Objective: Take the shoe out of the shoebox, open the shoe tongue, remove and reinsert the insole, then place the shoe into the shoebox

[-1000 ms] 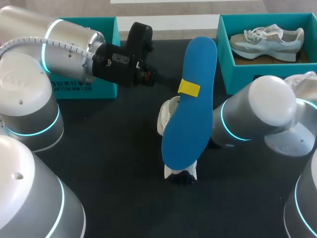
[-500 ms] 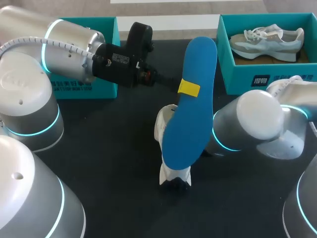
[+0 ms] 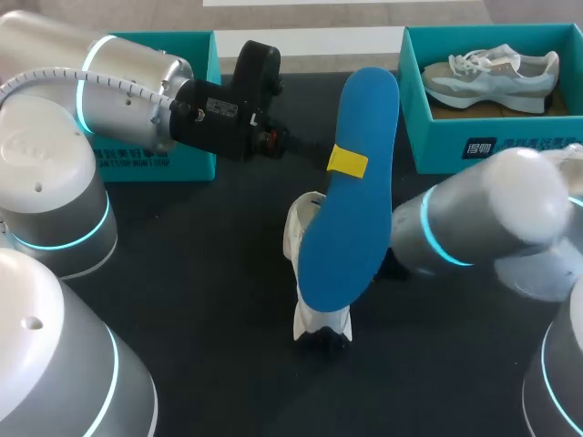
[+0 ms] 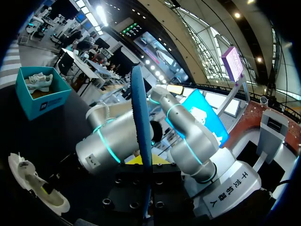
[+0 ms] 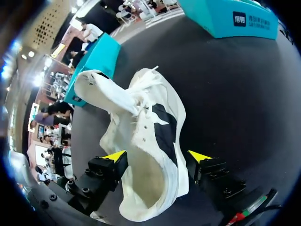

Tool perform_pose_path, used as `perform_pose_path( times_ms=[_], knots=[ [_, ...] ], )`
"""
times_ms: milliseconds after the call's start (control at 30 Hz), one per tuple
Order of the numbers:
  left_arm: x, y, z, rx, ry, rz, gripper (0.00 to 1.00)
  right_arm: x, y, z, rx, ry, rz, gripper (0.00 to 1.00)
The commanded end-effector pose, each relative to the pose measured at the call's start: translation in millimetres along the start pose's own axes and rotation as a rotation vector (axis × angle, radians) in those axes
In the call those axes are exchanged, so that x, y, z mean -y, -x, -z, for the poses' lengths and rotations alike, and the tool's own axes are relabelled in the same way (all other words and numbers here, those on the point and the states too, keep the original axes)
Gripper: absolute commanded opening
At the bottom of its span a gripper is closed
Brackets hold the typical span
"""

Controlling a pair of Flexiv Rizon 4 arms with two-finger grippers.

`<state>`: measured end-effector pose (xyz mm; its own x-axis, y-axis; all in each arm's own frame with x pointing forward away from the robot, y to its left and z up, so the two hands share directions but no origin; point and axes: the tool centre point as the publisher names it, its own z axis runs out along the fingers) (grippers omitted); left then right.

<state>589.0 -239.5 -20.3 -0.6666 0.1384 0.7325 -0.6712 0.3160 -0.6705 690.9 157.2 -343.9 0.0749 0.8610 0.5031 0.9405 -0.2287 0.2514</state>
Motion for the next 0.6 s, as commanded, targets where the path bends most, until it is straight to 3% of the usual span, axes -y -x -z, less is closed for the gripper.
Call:
perform_pose_path(
  times_ms=[33,467,600],
  knots=[
    [-1,0.5,-1,0.001,0.000,0.000,0.00,-5.6,19.3,29,-0.226,-0.084,0.022,1.00],
    [-1,0.5,-1,0.001,0.000,0.000,0.00,-5.6,19.3,29,-0.226,-0.084,0.022,1.00],
    [-1,0.5,-1,0.001,0.000,0.000,0.00,-20.6,18.0,51,-0.251,-0.079,0.087,1.00]
  ],
)
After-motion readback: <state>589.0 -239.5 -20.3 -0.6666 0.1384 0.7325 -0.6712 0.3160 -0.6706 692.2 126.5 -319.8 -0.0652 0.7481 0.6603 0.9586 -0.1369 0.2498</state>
